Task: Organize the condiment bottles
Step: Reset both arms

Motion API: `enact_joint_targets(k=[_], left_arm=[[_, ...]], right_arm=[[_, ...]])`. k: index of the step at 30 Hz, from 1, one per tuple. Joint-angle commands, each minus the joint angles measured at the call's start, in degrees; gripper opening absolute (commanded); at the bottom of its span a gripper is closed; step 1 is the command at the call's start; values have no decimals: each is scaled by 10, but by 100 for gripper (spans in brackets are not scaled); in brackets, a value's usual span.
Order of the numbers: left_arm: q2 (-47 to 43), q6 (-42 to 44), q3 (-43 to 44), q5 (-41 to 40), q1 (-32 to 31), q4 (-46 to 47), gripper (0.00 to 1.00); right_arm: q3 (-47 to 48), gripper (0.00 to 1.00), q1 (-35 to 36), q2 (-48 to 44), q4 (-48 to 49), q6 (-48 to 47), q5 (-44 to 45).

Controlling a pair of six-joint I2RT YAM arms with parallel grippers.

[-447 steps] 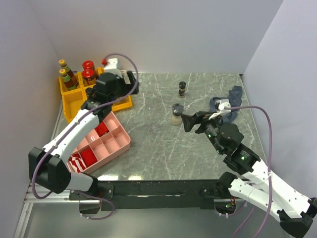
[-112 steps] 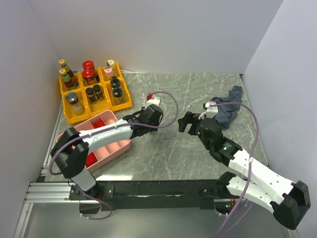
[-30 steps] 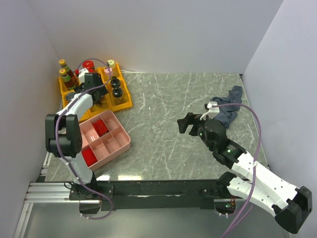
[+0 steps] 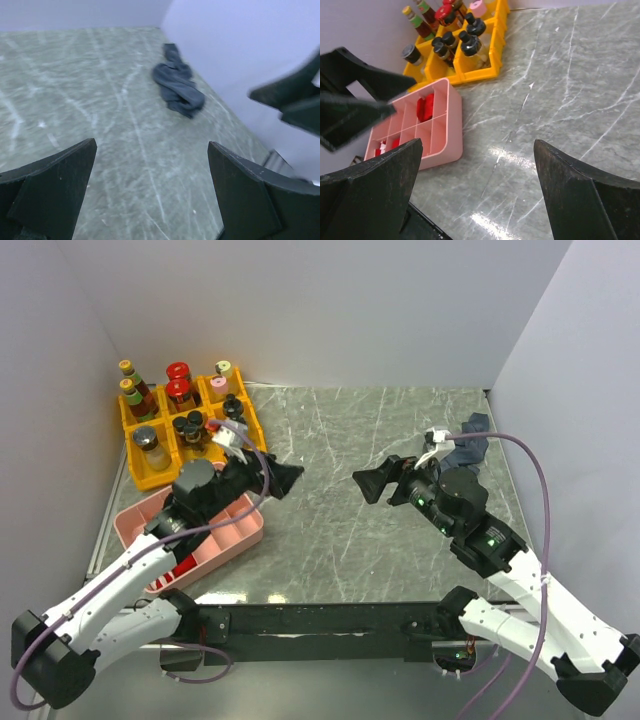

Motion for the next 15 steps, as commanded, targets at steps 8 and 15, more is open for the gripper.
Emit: enact_joint_targets(k=[8, 15], left_arm=[[-51, 9, -62, 56, -33, 112, 99], [-88, 10, -72, 46, -39, 113, 100]], right_arm=[[8, 100, -3, 1, 26, -19, -37], [16, 100, -3, 9, 18, -30, -30]])
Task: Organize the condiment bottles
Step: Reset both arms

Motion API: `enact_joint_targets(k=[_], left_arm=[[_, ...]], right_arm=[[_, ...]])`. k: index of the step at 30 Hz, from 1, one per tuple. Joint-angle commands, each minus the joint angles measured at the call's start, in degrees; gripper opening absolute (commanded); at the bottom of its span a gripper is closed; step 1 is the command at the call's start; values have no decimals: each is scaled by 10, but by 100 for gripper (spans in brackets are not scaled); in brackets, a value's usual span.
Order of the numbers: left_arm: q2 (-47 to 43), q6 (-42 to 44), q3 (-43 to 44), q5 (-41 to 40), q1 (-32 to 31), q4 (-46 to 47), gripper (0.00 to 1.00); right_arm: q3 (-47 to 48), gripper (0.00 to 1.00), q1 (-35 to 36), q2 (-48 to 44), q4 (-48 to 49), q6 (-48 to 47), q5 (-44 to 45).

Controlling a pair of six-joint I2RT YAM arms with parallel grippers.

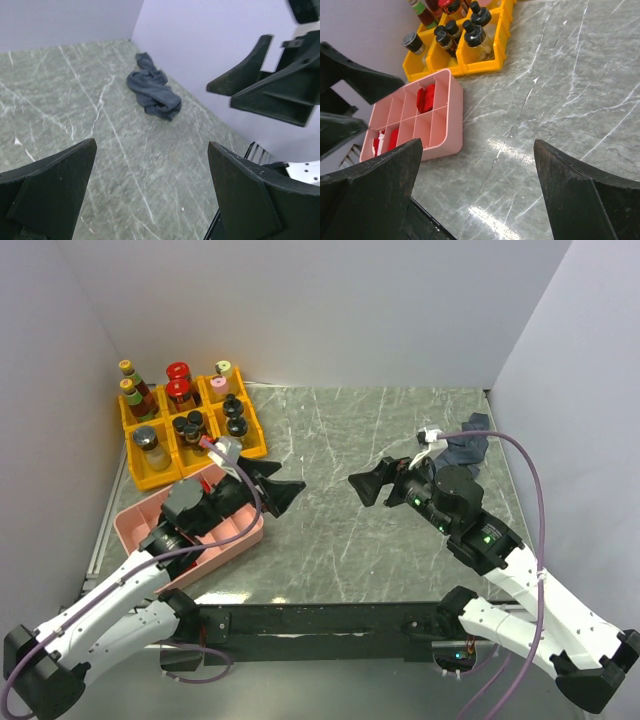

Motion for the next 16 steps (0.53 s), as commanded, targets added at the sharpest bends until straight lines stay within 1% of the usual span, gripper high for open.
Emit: enact_joint_targets(k=[1, 3, 16], left_arm=[[-35, 3, -7, -3, -9, 33, 99], [-42, 7, -8, -15, -12, 30, 99], [-35, 15, -2, -20, -19, 21, 99]], right_arm=[[16, 100, -3, -3, 16, -18, -4], [19, 100, -3, -3, 14, -20, -7], [21, 100, -2, -3, 4, -21, 0]])
